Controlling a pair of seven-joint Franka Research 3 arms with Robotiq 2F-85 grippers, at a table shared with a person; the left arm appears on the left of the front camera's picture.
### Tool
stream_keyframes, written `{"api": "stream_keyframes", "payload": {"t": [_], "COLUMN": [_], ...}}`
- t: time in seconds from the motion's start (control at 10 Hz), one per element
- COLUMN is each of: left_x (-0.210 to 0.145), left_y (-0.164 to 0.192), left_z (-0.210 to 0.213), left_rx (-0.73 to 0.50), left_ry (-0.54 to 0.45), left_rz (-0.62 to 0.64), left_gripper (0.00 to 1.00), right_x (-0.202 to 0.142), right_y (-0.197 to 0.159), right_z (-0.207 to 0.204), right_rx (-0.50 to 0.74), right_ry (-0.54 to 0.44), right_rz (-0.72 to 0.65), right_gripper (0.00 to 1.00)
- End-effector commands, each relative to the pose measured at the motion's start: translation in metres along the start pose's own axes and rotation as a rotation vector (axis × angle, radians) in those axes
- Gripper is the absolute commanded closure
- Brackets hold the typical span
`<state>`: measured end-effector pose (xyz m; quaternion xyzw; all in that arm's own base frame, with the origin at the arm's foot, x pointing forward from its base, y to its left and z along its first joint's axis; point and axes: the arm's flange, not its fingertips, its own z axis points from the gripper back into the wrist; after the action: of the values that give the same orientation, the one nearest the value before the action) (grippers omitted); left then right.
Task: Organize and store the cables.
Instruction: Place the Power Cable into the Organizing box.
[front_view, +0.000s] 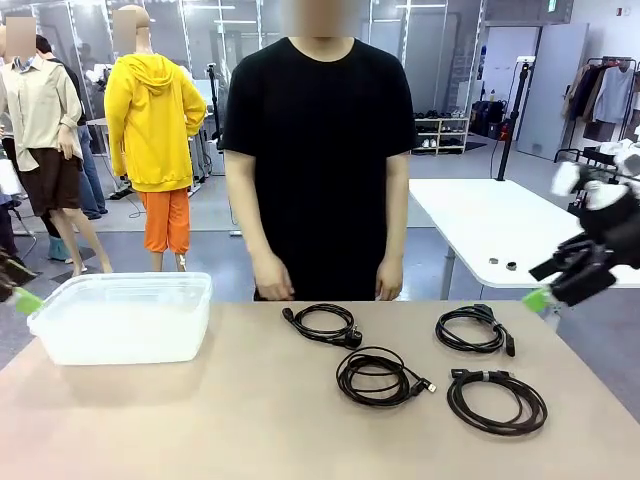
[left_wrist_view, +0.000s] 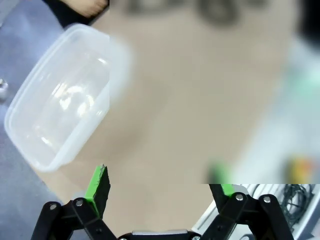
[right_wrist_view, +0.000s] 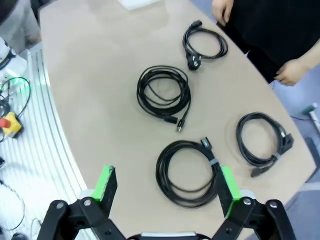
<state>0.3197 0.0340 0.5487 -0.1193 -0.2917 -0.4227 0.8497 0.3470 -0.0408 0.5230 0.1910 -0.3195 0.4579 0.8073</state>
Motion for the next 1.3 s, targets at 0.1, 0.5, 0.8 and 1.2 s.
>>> {"api": "stream_keyframes", "payload": {"t": [0.1, 0.5, 0.8, 1.2], "left_x": [-0.073, -0.135, -0.121, -0.121], "left_y": [0.004, -0.005, 0.041, 0.041], "left_z": [0.018, 0.022, 0.059, 0.059], "left_rx": [0.013, 0.048, 0.068, 0.068], "left_ry": [-0.142, -0.223, -0.209, -0.209], "left_rz": [0.099, 0.194, 0.217, 0.217], "left_gripper": [0.0, 0.0, 0.0, 0.0], "right_x": [-0.057, -0.119, -0.109, -0.109], "right_y": [0.002, 0.018, -0.01, -0.01], "right_z": [0.023, 0.041, 0.068, 0.068], "right_rx": [0.024, -0.008, -0.021, -0.021], "right_ry": [-0.058, -0.132, -0.117, -0.117], "right_rz": [-0.016, -0.118, -0.139, -0.139], "right_gripper": [0.0, 0.0, 0.0, 0.0]}}
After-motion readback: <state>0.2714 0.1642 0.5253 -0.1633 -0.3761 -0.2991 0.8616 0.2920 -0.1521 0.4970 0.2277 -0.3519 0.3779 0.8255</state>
